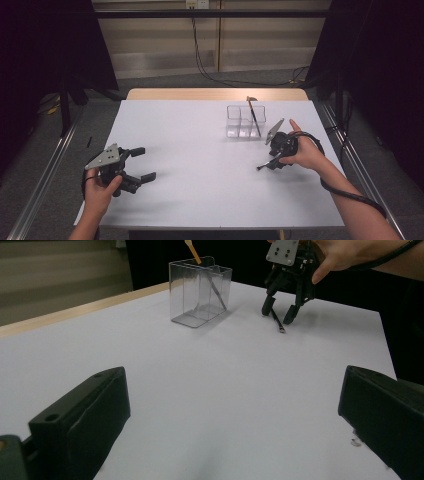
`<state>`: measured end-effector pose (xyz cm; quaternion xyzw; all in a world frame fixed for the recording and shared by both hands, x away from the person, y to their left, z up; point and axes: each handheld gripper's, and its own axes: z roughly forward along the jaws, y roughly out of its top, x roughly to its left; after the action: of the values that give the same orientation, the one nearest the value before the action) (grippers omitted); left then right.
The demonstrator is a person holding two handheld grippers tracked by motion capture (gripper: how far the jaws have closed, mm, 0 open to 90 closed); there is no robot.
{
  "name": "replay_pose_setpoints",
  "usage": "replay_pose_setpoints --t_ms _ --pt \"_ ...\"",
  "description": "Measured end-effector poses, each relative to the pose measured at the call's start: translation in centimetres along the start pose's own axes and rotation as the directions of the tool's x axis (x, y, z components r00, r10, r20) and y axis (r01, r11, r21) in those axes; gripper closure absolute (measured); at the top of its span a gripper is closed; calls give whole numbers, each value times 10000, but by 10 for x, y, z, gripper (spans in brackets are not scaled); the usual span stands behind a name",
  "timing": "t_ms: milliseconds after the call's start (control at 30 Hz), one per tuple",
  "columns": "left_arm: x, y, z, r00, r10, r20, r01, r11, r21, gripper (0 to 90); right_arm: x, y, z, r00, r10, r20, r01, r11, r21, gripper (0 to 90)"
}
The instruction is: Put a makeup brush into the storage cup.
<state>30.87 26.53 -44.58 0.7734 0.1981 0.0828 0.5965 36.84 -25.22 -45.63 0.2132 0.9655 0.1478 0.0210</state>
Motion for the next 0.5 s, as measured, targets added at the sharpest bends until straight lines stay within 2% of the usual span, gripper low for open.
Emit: replay_pose_setpoints --t_ms 233,333,400,433,500 --pt "0 0 0 10000 22 10 -22 10000 8 1 4 6 -1 9997 -156 -201 165 9989 447 606" --pt "0 0 0 10000 33 8 -33 10000 15 1 5 8 -2 9993 -203 -315 221 9981 573 777" --pt "0 0 0 10000 39 9 -39 10000 15 1 5 10 -1 9994 -181 -288 200 9976 663 784" --pt "0 0 0 10000 39 8 -39 10000 13 1 4 10 -1 9993 -249 -284 267 9976 637 816" --pt "0 0 -1 10000 37 -5 -36 10000 8 1 3 11 -1 9996 16 -289 5 9973 737 844"
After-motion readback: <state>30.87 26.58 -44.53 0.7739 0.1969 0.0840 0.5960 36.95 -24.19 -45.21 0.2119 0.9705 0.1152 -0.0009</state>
